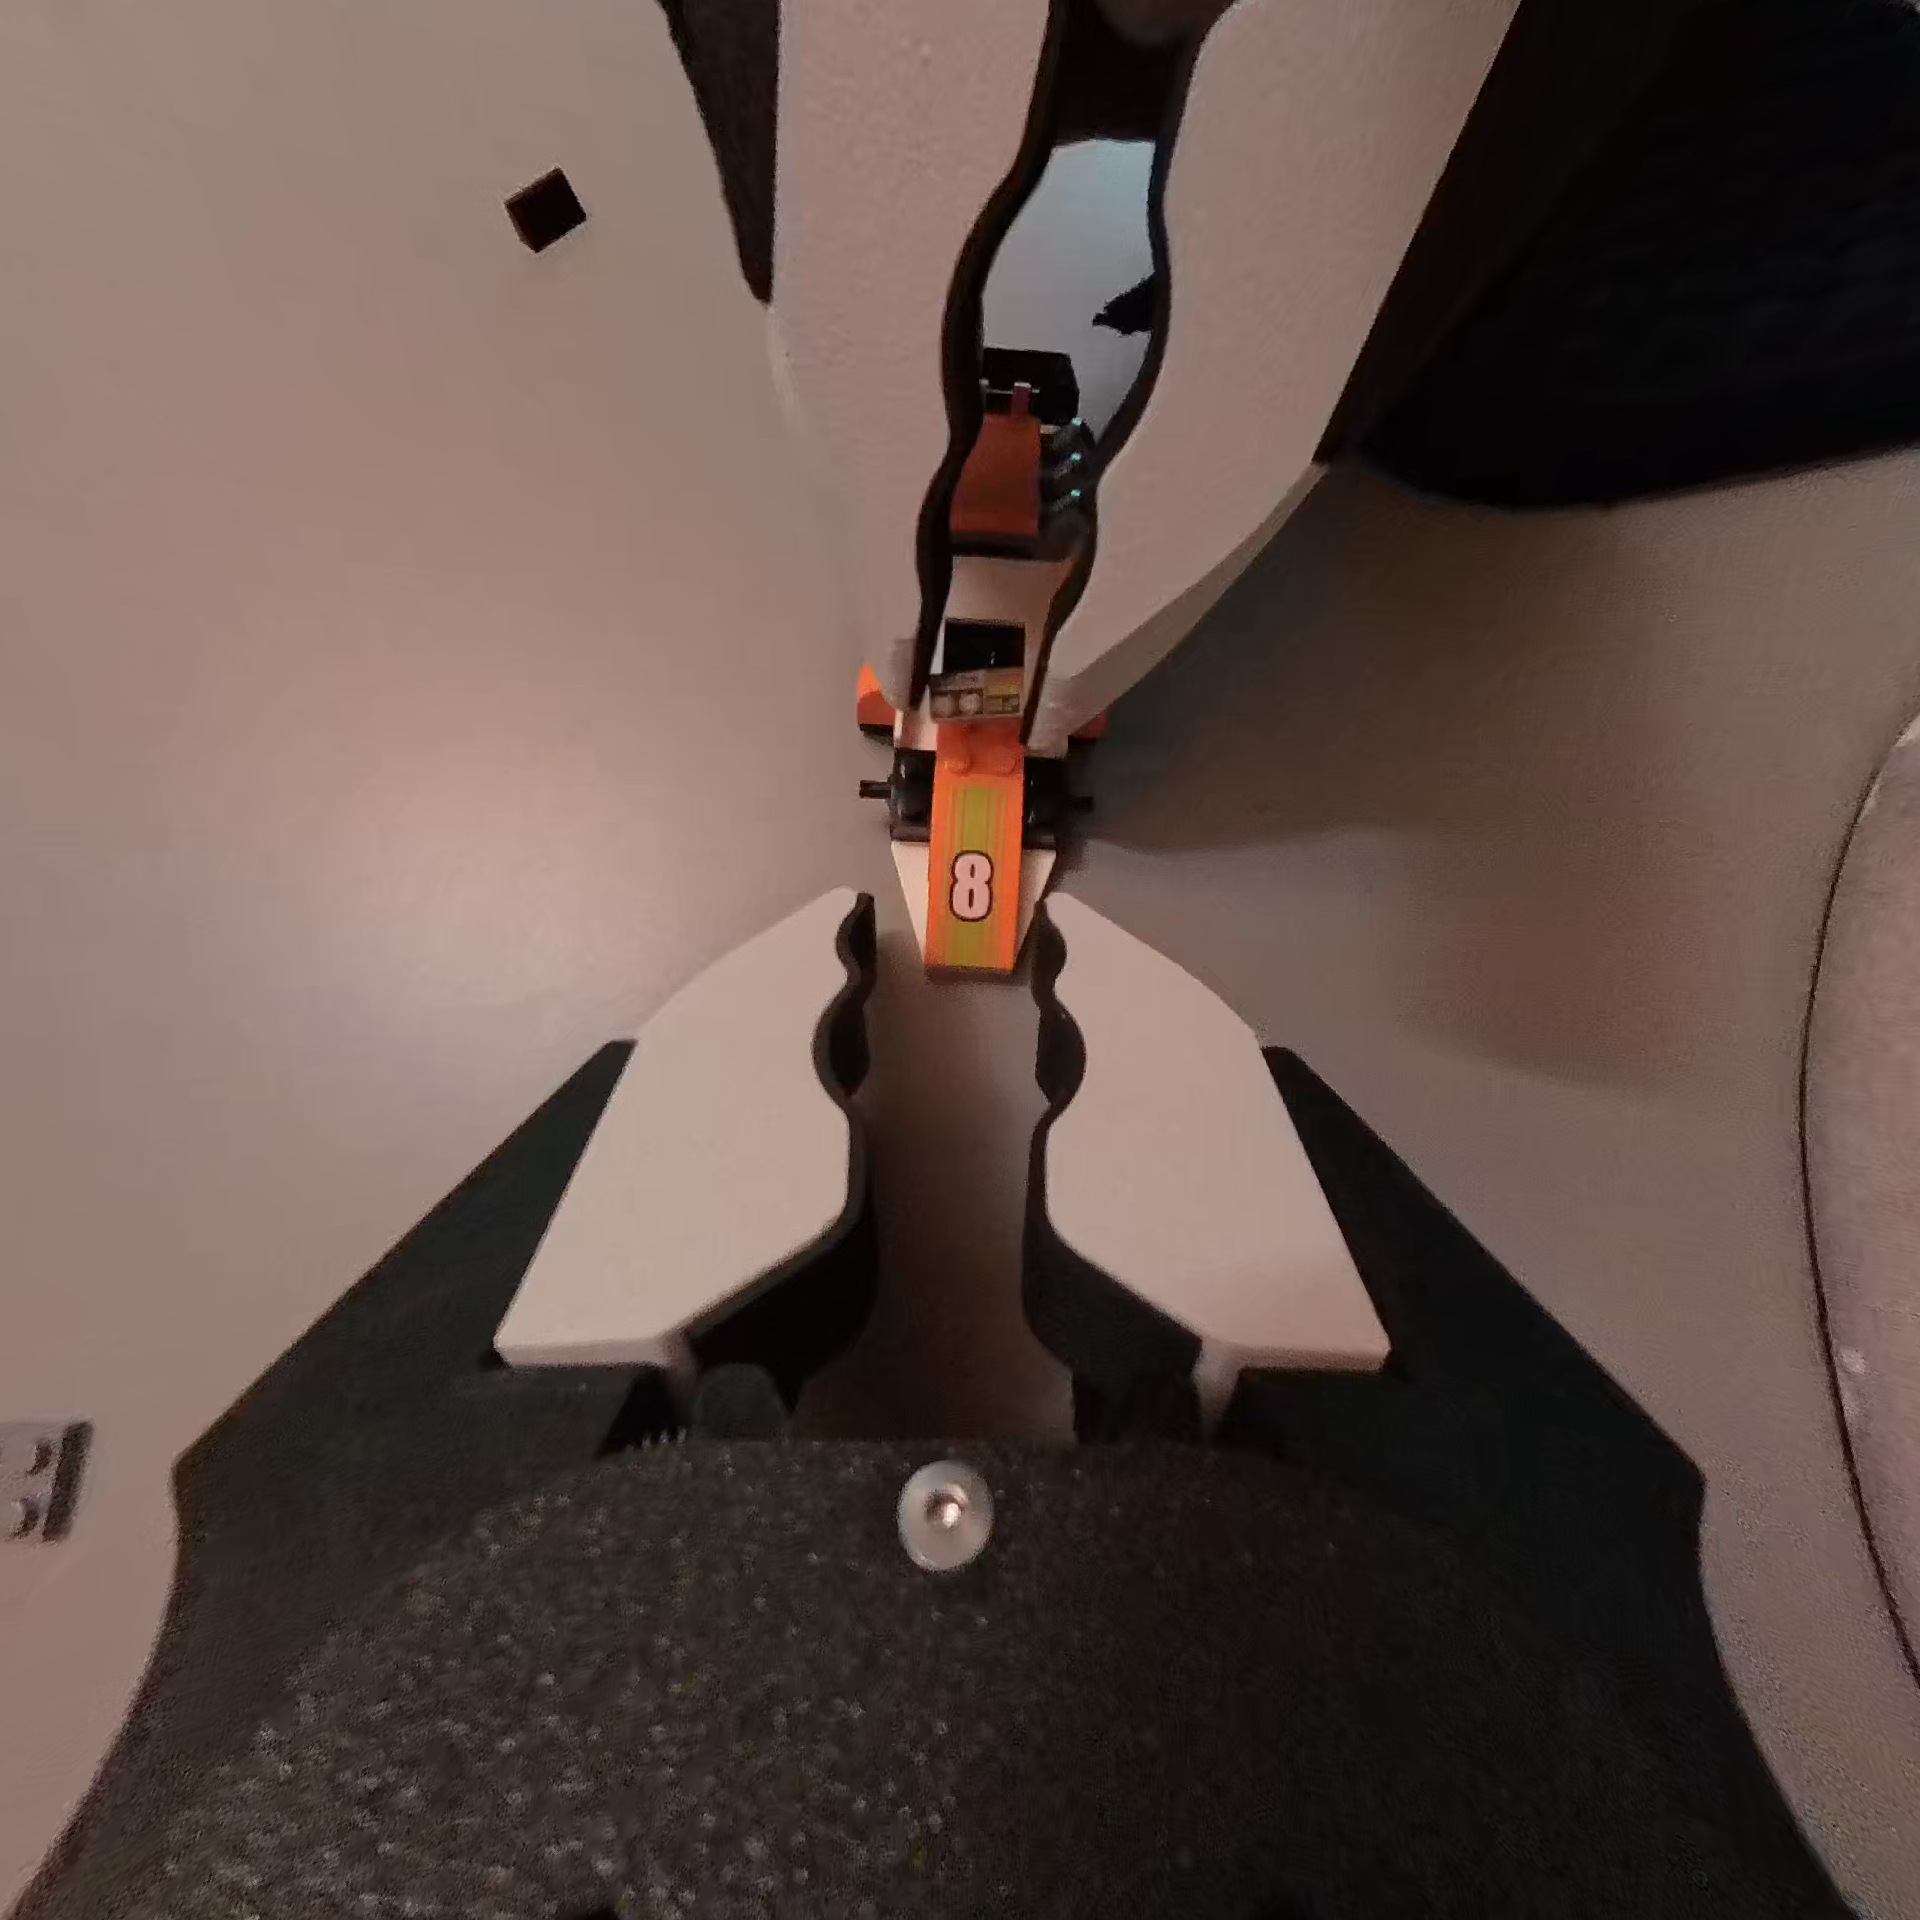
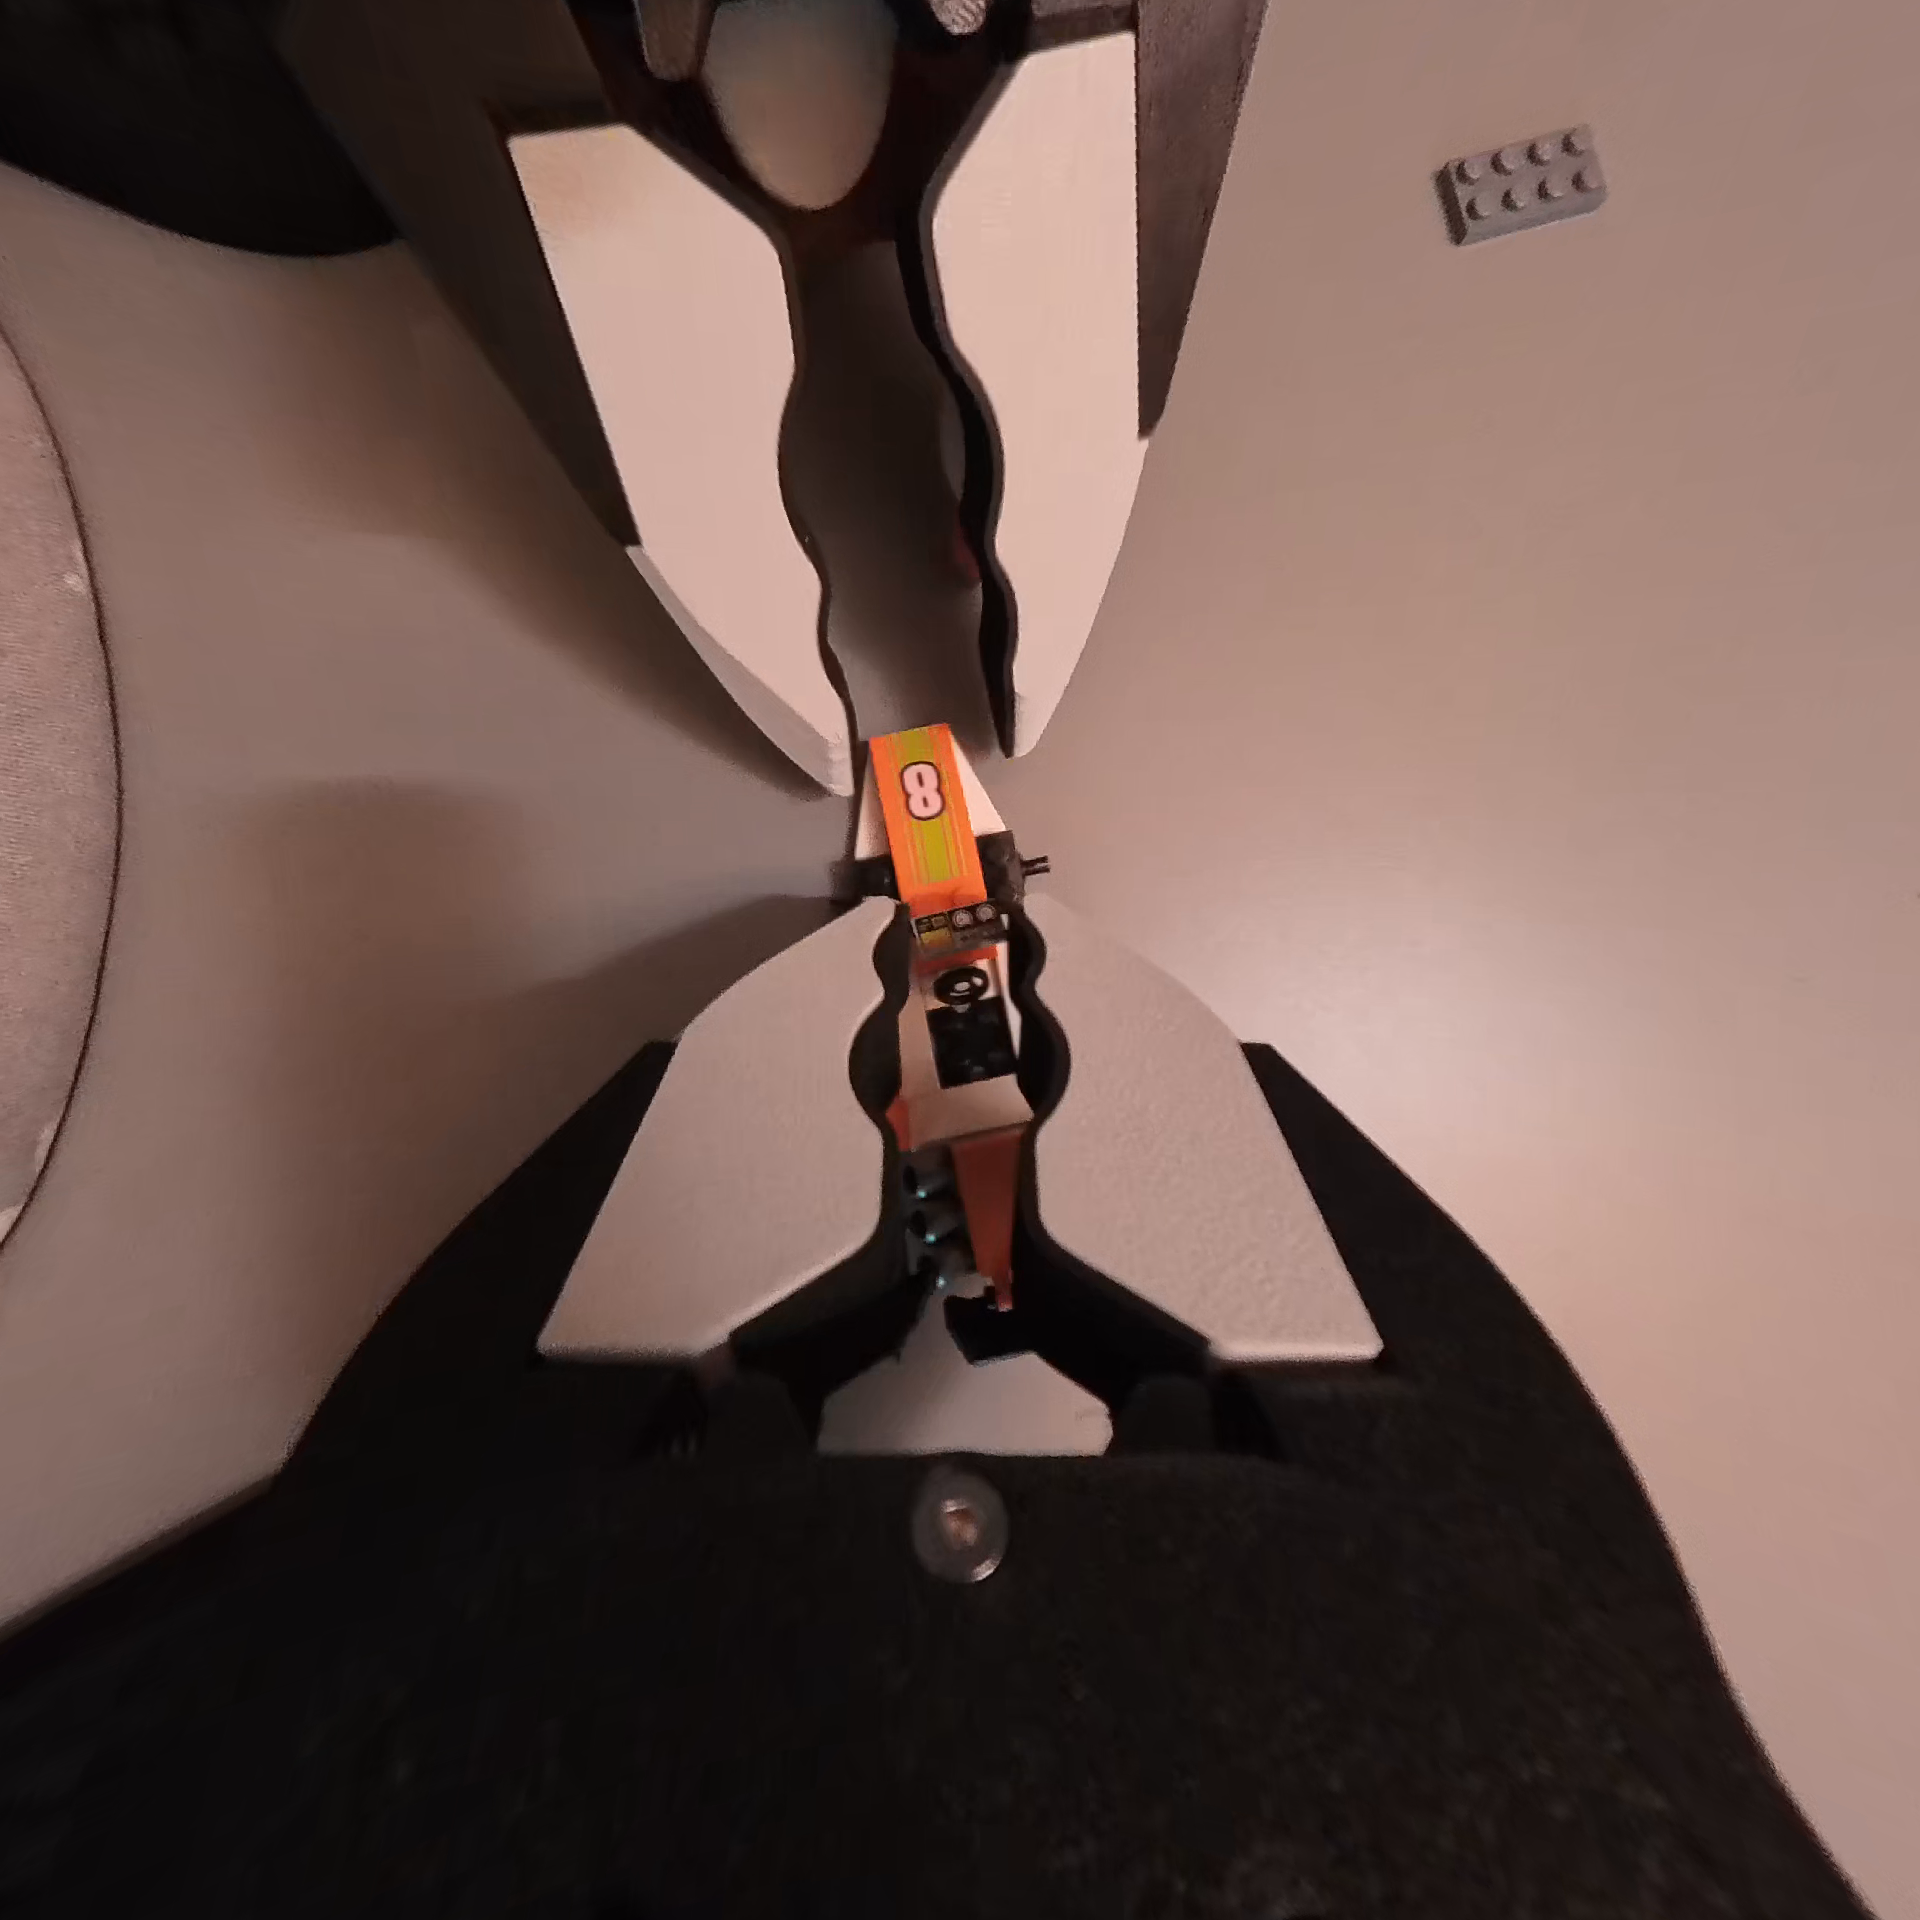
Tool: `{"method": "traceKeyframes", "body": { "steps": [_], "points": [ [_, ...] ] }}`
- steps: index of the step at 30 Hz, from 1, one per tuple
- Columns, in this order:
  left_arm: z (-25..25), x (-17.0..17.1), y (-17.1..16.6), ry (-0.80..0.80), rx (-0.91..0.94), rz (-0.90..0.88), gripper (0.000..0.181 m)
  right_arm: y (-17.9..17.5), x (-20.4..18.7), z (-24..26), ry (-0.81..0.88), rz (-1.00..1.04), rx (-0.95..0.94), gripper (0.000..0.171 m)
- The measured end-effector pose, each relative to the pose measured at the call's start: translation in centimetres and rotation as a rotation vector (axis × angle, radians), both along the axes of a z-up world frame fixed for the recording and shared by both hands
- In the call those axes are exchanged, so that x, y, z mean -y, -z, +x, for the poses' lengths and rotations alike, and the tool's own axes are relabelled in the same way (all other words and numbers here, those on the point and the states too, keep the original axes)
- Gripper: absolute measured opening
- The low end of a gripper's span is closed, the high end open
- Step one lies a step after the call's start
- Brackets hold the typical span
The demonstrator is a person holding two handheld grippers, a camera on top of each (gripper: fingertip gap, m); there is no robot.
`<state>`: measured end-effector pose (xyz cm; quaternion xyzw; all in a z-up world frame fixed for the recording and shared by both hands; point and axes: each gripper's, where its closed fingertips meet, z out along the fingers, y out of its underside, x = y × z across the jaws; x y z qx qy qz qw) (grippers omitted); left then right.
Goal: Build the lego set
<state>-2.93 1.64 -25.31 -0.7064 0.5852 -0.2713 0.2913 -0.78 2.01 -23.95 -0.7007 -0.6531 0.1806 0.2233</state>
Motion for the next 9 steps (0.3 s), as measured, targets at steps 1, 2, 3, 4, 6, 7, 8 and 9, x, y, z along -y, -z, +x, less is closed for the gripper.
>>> {"method": "traceKeyframes", "body": {
  "steps": [1, 2, 3, 4, 6, 7, 8, 9],
  "points": [
    [0.05, 0.03, 0.04, 0.004, -0.005, 0.002, 0.027, 0.02, -0.08, 0.00, -0.003, 0.002, 0.006, 0.017],
    [0.09, 0.06, 0.08, 0.007, -0.010, 0.004, 0.026, 0.04, -0.09, -0.02, -0.012, 0.001, 0.013, 0.017],
    [0.09, 0.06, 0.16, 0.009, -0.019, 0.007, 0.026, 0.11, -0.06, -0.02, -0.024, 0.000, 0.021, 0.017],
    [0.07, 0.01, 0.27, 0.011, -0.029, 0.013, 0.024, 0.22, -0.05, 0.02, -0.035, -0.001, 0.031, 0.017],
    [0.06, 0.01, 0.32, 0.018, -0.039, 0.021, 0.020, 0.46, -0.09, 0.19, -0.049, -0.010, 0.054, 0.017],
    [0.04, -0.04, 0.34, 0.016, -0.044, 0.023, 0.017, 0.49, -0.10, 0.24, -0.054, -0.016, 0.060, 0.017],
    [0.03, -0.10, 0.35, 0.015, -0.047, 0.028, 0.018, 0.48, -0.09, 0.24, -0.056, -0.024, 0.063, 0.017],
    [0.04, -0.10, 0.36, 0.016, -0.048, 0.028, 0.018, 0.49, -0.08, 0.24, -0.057, -0.032, 0.067, 0.017]
  ]
}}
